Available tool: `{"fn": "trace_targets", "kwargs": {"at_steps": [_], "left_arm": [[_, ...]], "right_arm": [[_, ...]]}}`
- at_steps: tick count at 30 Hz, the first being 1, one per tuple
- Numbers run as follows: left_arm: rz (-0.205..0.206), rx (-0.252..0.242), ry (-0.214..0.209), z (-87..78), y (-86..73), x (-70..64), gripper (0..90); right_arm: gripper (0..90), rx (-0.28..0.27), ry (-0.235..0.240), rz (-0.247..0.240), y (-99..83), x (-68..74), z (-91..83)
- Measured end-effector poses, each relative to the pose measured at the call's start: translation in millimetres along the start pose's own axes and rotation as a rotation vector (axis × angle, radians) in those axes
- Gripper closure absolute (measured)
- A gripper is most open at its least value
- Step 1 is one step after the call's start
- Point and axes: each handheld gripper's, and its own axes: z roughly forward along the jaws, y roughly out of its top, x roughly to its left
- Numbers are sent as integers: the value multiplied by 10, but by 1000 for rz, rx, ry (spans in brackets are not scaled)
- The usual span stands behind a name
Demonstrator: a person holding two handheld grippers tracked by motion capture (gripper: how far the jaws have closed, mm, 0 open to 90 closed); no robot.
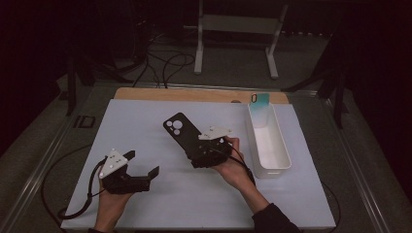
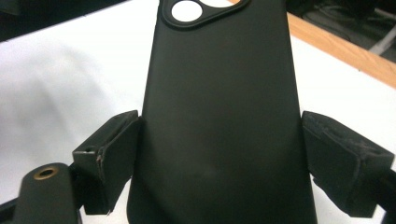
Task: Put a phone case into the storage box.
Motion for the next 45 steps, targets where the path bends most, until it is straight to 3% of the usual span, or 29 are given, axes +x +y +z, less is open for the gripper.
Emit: {"fn": "trace_targets", "kwargs": {"at_steps": [3, 9, 13, 16, 19, 22, 24, 29, 32, 39, 41, 45], "left_arm": [[17, 7, -5, 58, 103, -55, 8], [-35, -3, -37, 172, 208, -57, 56], [-39, 7, -66, 232, 248, -86, 155], [-47, 13, -98, 283, 284, -102, 219], [-80, 27, -123, 334, 312, -92, 337], [-115, 19, -159, 369, 326, -72, 400], [-128, 18, -188, 397, 332, -69, 420], [-142, 16, -213, 461, 346, -104, 447], [-153, 7, -247, 485, 341, -116, 518], [-123, 14, -291, 535, 328, -203, 677], [-112, 23, -288, 547, 321, -224, 689], [-97, 24, -276, 540, 319, -231, 806]], "right_arm": [[147, -17, 7, -2, -9, 11, -61], [146, -37, 13, -6, -49, 8, -113], [146, -49, 27, -8, -53, 40, -132], [146, -60, 36, -36, -55, 110, -135], [146, -83, 41, -51, -41, 179, -146], [146, -102, 52, -64, -34, 215, -144], [145, -110, 53, -58, -32, 230, -148], [146, -130, 57, -58, -29, 260, -144], [146, -133, 64, -62, -51, 293, -117], [146, -149, 79, -87, -34, 438, -38], [146, -158, 75, -83, -28, 459, -28], [143, -176, 72, -55, -19, 505, 11]]}}
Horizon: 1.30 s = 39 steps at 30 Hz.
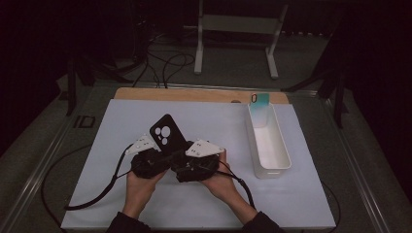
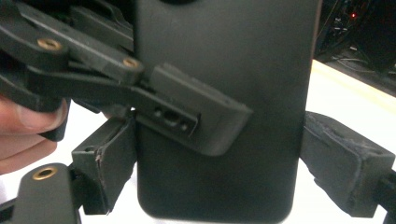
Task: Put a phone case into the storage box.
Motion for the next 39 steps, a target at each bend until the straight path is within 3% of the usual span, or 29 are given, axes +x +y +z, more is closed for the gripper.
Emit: {"fn": "trace_targets", "kwargs": {"at_steps": [8, 10, 20, 29, 39], "left_arm": [[30, 7, 32, -8, -9, -13, 856], [34, 0, 37, -26, -1, -11, 857], [42, 4, 69, -57, -9, 5, 857], [41, 6, 87, -64, -44, 30, 856], [46, 13, 92, -53, -68, 16, 856]], "right_arm": [[134, 9, -3, 5, -12, 10, 37], [127, 42, 54, 22, -24, -44, 35], [101, 82, 96, 36, -46, -130, -45], [84, 54, 108, 73, -7, -269, -214], [79, 17, 93, 74, 103, -295, -290]]}}
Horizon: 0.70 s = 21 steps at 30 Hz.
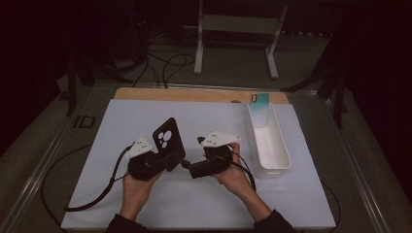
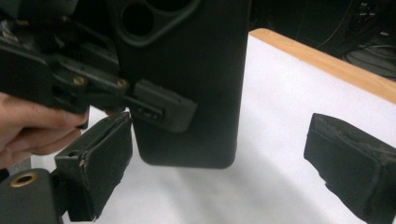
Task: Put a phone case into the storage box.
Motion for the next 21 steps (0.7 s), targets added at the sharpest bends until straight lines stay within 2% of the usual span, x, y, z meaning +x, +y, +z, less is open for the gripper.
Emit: {"fn": "trace_targets", "kwargs": {"at_steps": [21], "left_arm": [[6, 15, -10, 40, -45, -42, 856]], "right_arm": [[80, -82, -25, -39, 354, 89, 5]]}}
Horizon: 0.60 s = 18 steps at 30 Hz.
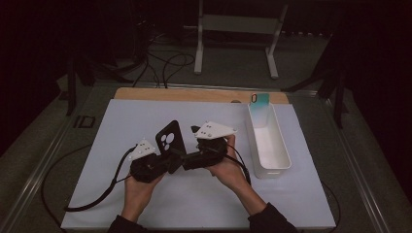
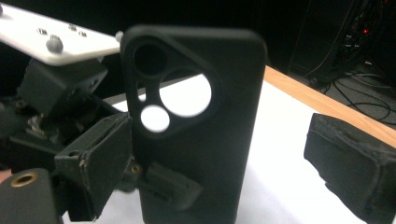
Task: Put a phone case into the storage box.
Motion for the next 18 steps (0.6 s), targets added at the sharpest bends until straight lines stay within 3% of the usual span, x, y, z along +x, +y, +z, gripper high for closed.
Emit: {"fn": "trace_targets", "kwargs": {"at_steps": [18], "left_arm": [[18, 16, -3, 36, -25, -44, 856]], "right_arm": [[80, 24, 15, 27, 88, 82, 197]]}}
